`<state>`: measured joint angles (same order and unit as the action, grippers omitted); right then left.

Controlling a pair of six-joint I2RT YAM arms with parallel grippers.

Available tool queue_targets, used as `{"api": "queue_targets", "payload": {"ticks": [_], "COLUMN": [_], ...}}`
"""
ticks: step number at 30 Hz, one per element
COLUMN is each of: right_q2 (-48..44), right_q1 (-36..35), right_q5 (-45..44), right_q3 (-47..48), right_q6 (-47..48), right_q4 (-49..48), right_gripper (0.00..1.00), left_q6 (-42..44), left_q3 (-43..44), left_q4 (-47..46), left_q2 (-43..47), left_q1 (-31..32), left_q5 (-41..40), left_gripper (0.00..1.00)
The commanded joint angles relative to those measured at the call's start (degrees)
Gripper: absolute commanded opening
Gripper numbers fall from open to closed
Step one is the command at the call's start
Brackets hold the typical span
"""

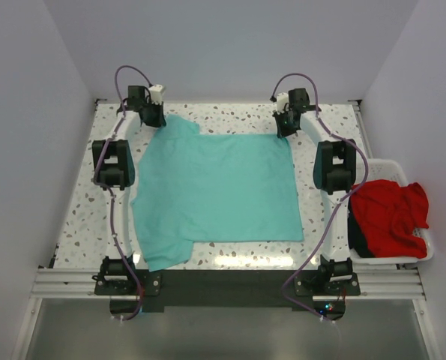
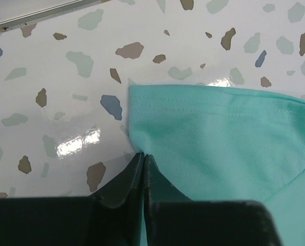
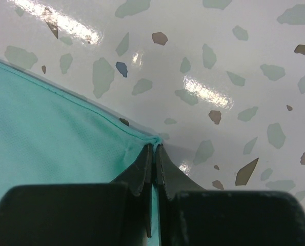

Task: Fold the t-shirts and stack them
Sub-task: Fold the tshirt

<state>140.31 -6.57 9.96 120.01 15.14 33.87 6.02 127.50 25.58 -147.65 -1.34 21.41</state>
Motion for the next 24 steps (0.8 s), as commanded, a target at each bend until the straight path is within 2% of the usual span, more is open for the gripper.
{"api": "queue_targets", "payload": {"ticks": [1,9,19,24], "right_q2": [-3.02,-8.03,-12.34,-15.5], "right_q1": [0.59,1.29,1.73,1.73], "right_q5": [0.15,1.21,2.79,3.49], "right_q3": [1.2,0.58,-0.21,-2.75], "right_q6": [0.86,1.12,2.62,4.29], "right_q4": [2.43,2.26,4.8,6.12], "right_gripper": [0.0,0.0,0.0,0.0], "left_q6": [-0.93,0.57,4.43,7.6], "left_q3": [-0.06,-8.23,-14.29,-22.11], "left_q4": [-1.5,-7.56,-8.27,-8.44], "left_q2": [3.58,13.44,20.73,26.62], "left_q1": [-0.68,-1.47,-2.26,-2.52], "left_q5": [3.02,7.86,11.46,13.83], "left_gripper": [0.0,0.0,0.0,0.0]}}
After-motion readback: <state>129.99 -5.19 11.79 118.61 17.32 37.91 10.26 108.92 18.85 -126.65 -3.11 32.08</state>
